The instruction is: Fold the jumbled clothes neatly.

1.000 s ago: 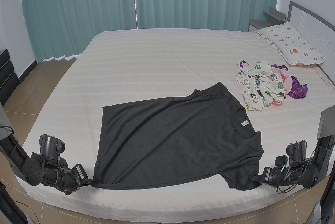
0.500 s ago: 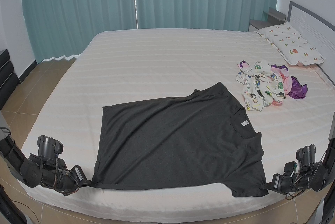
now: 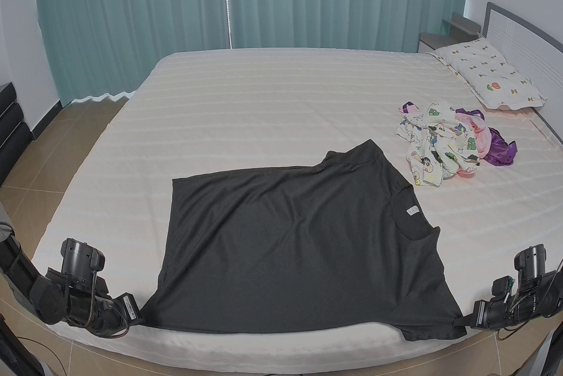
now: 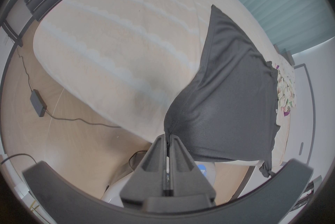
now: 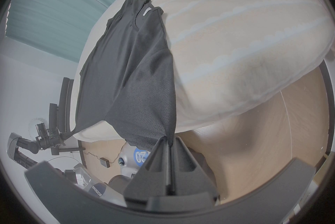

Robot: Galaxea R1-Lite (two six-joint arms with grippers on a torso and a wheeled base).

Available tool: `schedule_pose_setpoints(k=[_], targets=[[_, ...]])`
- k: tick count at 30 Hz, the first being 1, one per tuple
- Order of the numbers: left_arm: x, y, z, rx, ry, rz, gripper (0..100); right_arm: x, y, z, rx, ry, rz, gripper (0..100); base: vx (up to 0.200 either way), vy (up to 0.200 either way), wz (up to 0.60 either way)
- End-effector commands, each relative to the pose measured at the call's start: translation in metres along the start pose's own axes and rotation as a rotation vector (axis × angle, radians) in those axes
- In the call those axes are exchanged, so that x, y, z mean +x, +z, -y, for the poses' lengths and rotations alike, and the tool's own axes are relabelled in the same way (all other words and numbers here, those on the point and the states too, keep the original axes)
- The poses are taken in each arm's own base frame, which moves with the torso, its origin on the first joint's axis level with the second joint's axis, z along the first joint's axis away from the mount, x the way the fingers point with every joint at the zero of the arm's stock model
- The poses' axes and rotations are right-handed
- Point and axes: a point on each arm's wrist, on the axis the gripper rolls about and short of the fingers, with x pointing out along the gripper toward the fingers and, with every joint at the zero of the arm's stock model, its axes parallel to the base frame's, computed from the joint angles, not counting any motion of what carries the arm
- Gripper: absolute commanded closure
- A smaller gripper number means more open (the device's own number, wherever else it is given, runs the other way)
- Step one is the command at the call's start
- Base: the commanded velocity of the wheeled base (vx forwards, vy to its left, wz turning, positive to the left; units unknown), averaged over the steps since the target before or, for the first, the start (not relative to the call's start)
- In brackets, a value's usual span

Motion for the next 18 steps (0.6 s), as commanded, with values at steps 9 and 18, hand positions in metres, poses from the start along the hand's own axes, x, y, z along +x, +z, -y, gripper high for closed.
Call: schedule_pose_setpoints(k=[9,18], targets=[[-0.009,-0.018,0.004,0.064,0.024,-0.078,100,-0.013,-0.002,0.007,0.023,-0.02,0.053,100,0.0,0.0,0.0],[-0.01,-0.034,0.001,0.145,0.07,-0.166,100,-0.015,-0.006,0.012,0.01,-0.045,0.022,100,0.0,0.0,0.0]])
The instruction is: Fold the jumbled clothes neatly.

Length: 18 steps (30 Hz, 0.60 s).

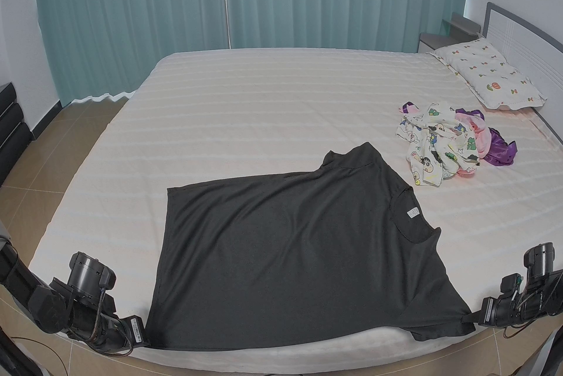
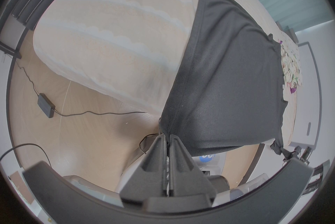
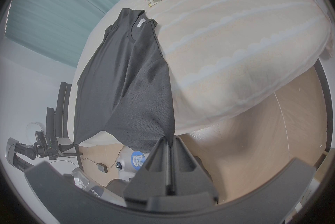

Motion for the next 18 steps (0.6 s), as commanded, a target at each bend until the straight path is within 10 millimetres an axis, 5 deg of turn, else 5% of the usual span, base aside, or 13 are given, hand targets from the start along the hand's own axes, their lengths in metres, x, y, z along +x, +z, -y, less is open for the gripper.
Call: schedule_pose_setpoints(k=[1,18], targets=[[0.0,-0.007,-0.003,0.041,0.014,-0.025,100,-0.003,-0.007,0.006,-0.011,-0.021,-0.032,100,0.0,0.0,0.0],[0.001,-0.023,-0.005,0.1,0.053,-0.067,100,-0.011,-0.018,0.009,-0.091,-0.015,-0.099,100,0.0,0.0,0.0]])
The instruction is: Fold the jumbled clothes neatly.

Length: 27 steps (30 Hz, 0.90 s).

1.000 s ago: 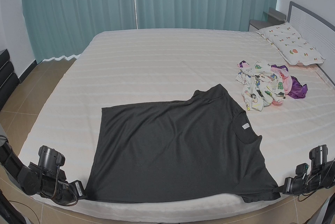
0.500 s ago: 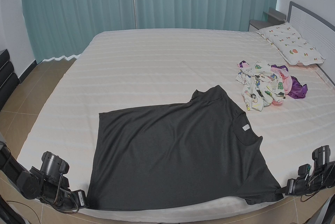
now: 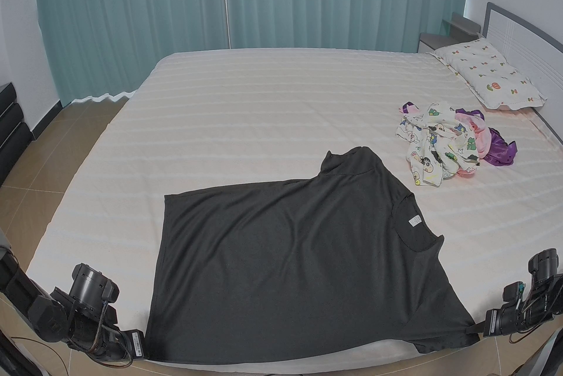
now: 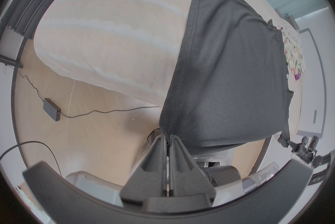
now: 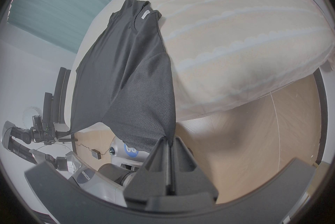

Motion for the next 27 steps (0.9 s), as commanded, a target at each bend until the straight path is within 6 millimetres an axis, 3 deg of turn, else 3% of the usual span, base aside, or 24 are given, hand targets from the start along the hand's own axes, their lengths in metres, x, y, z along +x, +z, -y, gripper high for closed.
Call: schedule_pose_setpoints(k=[1,11,18,22,27], targets=[[0.002,-0.007,0.0,0.032,0.01,-0.027,100,0.0,-0.006,0.0,0.003,0.002,-0.023,100,0.0,0.0,0.0],[-0.016,0.004,0.008,0.011,-0.065,0.091,100,-0.016,0.005,-0.008,-0.027,0.084,0.127,100,0.0,0.0,0.0],[-0.054,0.035,0.03,-0.116,-0.188,0.254,100,-0.034,0.039,-0.022,0.036,0.178,0.287,100,0.0,0.0,0.0],[-0.065,0.049,0.032,-0.153,-0.206,0.333,100,-0.043,0.05,-0.029,0.041,0.206,0.347,100,0.0,0.0,0.0],[-0.065,0.057,0.028,-0.185,-0.199,0.349,100,-0.047,0.06,-0.041,0.031,0.248,0.371,100,0.0,0.0,0.0]])
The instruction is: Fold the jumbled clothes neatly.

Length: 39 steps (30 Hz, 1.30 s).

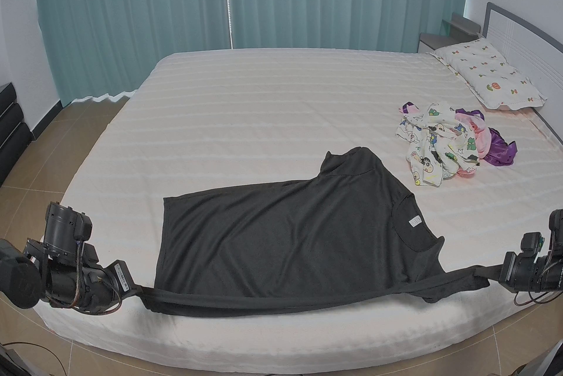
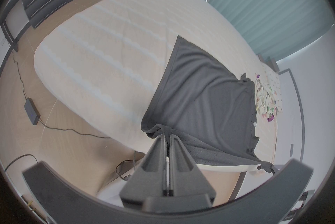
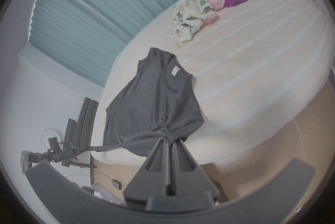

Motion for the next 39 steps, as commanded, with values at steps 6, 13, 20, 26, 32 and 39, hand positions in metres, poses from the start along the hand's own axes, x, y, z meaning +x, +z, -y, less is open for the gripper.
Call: schedule_pose_setpoints(k=[6,13,20,26,32,39], targets=[[-0.008,0.013,0.001,-0.031,-0.022,0.068,100,-0.001,0.014,-0.022,-0.085,0.068,0.047,100,0.0,0.0,0.0],[-0.019,0.026,0.004,-0.041,-0.044,0.135,100,0.0,0.011,-0.026,-0.095,0.08,0.029,100,0.0,0.0,0.0],[-0.015,0.02,0.0,-0.04,-0.026,0.102,100,0.0,0.013,-0.026,-0.096,0.081,0.033,100,0.0,0.0,0.0],[-0.004,0.017,-0.003,-0.038,0.0,0.057,100,0.003,0.01,-0.023,-0.085,0.064,0.019,100,0.0,0.0,0.0],[0.012,0.03,0.004,-0.038,0.016,0.045,100,0.016,0.017,-0.02,-0.072,0.053,-0.009,100,0.0,0.0,0.0],[0.026,0.047,0.015,-0.039,0.012,0.056,100,0.037,0.035,-0.015,-0.059,0.031,-0.025,100,0.0,0.0,0.0]])
